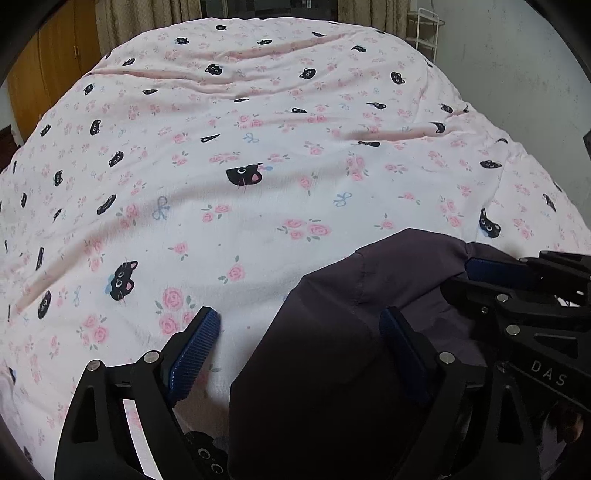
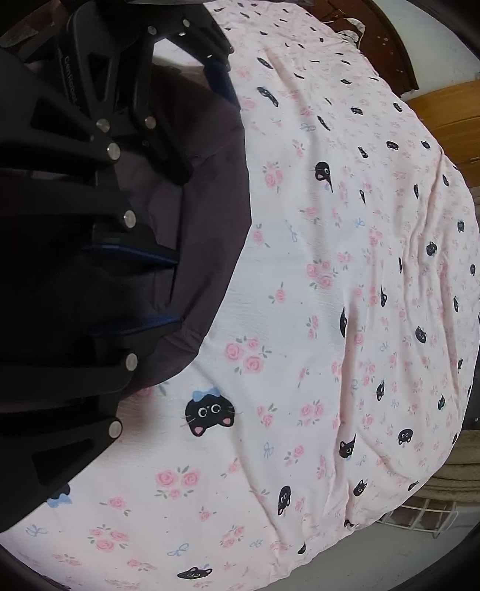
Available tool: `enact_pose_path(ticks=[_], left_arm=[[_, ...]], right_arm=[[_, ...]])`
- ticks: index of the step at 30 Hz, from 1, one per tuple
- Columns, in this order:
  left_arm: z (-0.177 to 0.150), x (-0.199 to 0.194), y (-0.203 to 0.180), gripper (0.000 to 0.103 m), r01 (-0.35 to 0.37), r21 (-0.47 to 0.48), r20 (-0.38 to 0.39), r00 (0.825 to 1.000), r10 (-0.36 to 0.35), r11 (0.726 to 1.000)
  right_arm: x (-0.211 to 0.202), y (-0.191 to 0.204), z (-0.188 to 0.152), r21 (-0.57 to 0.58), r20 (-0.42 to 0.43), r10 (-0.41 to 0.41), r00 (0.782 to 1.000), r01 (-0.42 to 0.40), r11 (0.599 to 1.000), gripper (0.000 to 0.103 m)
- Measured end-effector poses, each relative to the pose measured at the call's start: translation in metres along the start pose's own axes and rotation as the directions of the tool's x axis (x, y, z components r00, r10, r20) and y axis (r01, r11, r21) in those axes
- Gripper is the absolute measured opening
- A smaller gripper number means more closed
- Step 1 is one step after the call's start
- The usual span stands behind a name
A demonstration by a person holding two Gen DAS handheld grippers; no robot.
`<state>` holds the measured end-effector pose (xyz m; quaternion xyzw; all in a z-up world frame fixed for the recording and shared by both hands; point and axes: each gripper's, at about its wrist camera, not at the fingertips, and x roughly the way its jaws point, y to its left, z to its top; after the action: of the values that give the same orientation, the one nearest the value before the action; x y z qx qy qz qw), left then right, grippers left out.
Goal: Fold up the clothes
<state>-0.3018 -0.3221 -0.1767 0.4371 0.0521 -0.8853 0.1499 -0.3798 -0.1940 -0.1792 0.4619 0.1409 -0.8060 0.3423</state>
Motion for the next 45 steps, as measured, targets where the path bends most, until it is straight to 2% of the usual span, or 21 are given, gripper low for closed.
enact_pose_path(ticks=[4, 5, 6, 9, 12, 13, 16, 19, 23, 25, 26, 27, 31, 34, 37, 40, 41, 42, 43, 44, 45], left_arm=[[0.01, -0.018, 0.01, 0.087, 0.007, -0.025, 0.051, 0.999, -0.006, 1.0], [0.013, -0.022, 0.014, 0.087, 0.009, -0.035, 0.066, 0.998, -0.007, 0.999], [0.015, -0.022, 0.018, 0.087, 0.004, -0.04, 0.067, 0.998, -0.001, 0.999], [0.02, -0.011, 0.026, 0.087, -0.027, -0.043, 0.029, 0.999, 0.028, 0.999], [0.012, 0.012, 0.031, 0.088, -0.005, -0.053, -0.057, 0.998, 0.001, 0.999], [0.009, 0.015, 0.03, 0.09, -0.005, -0.05, -0.056, 0.998, 0.002, 0.999], [0.003, 0.017, 0.03, 0.093, -0.007, -0.048, -0.04, 0.999, 0.005, 0.999], [0.002, 0.005, 0.037, 0.092, 0.006, -0.066, 0.0, 1.0, -0.006, 0.998], [-0.005, -0.021, 0.061, 0.092, 0.088, -0.096, 0.064, 0.995, -0.082, 0.991], [-0.008, -0.029, 0.073, 0.095, 0.132, -0.079, 0.083, 0.989, -0.126, 0.988], [-0.009, -0.03, 0.078, 0.097, 0.151, -0.062, 0.083, 0.986, -0.146, 0.987], [-0.011, -0.029, 0.082, 0.098, 0.176, -0.048, 0.075, 0.982, -0.172, 0.983], [-0.014, -0.015, 0.088, 0.098, 0.27, -0.034, 0.008, 0.963, -0.27, 0.962], [-0.014, -0.009, 0.087, 0.098, 0.338, -0.049, -0.008, 0.941, -0.339, 0.94], [-0.01, -0.006, 0.084, 0.097, 0.396, -0.063, -0.002, 0.918, -0.397, 0.916], [-0.005, -0.003, 0.081, 0.092, 0.435, -0.075, -0.002, 0.9, -0.436, 0.897], [-0.003, -0.001, 0.078, 0.089, 0.438, -0.074, -0.007, 0.898, -0.44, 0.896], [-0.001, 0.001, 0.076, 0.082, 0.437, -0.069, -0.016, 0.898, -0.439, 0.897], [0.001, 0.004, 0.073, 0.072, 0.432, -0.062, -0.03, 0.9, -0.434, 0.9], [0.003, 0.005, 0.07, 0.067, 0.43, -0.052, -0.042, 0.901, -0.433, 0.901], [0.004, 0.006, 0.066, 0.051, 0.431, -0.039, -0.054, 0.9, -0.433, 0.901]], right_arm=[[-0.018, -0.001, 0.002, 0.011, 0.04, -0.002, 0.999, 0.001, 1.0, 0.034], [-0.025, -0.005, 0.003, 0.031, 0.068, 0.003, 0.998, -0.005, 1.0, 0.043], [-0.033, -0.009, 0.004, 0.051, 0.097, 0.008, 0.995, -0.013, 0.999, 0.049], [-0.044, -0.023, 0.007, 0.101, 0.131, 0.007, 0.991, -0.02, 0.995, 0.05], [-0.026, -0.029, 0.007, 0.103, 0.041, -0.021, 0.999, 0.016, 0.995, 0.05], [-0.017, -0.031, 0.005, 0.097, -0.001, -0.037, 0.999, 0.037, 0.995, 0.05], [0.0, -0.034, -0.005, 0.091, -0.028, -0.023, 0.999, 0.026, 0.996, 0.05], [-0.012, -0.038, -0.005, 0.105, 0.001, 0.009, 1.0, -0.01, 0.994, 0.051], [-0.042, -0.049, -0.005, 0.101, 0.061, 0.097, 0.993, -0.103, 0.99, 0.051], [-0.059, -0.059, -0.006, 0.081, 0.086, 0.143, 0.986, -0.15, 0.985, 0.062], [-0.065, -0.064, -0.008, 0.074, 0.089, 0.151, 0.985, -0.158, 0.985, 0.073], [-0.069, -0.07, -0.009, 0.066, 0.088, 0.16, 0.983, -0.167, 0.984, 0.076], [-0.067, -0.087, -0.014, 0.069, 0.042, 0.218, 0.975, -0.221, 0.973, 0.076], [-0.057, -0.096, -0.017, 0.122, 0.012, 0.302, 0.953, -0.301, 0.946, 0.076], [-0.046, -0.103, -0.018, 0.215, 0.014, 0.412, 0.911, -0.405, 0.889, 0.076], [-0.034, -0.107, -0.016, 0.274, 0.011, 0.453, 0.891, -0.438, 0.856, 0.071], [-0.029, -0.109, -0.016, 0.295, 0.006, 0.471, 0.882, -0.451, 0.842, 0.062], [-0.024, -0.111, -0.015, 0.315, 0.001, 0.488, 0.873, -0.463, 0.828, 0.052], [-0.019, -0.113, -0.015, 0.335, -0.004, 0.505, 0.863, -0.475, 0.814, 0.046], [-0.016, -0.114, -0.015, 0.347, -0.007, 0.518, 0.855, -0.484, 0.804, 0.034], [-0.012, -0.114, -0.015, 0.359, -0.01, 0.53, 0.848, -0.492, 0.793, 0.022]])
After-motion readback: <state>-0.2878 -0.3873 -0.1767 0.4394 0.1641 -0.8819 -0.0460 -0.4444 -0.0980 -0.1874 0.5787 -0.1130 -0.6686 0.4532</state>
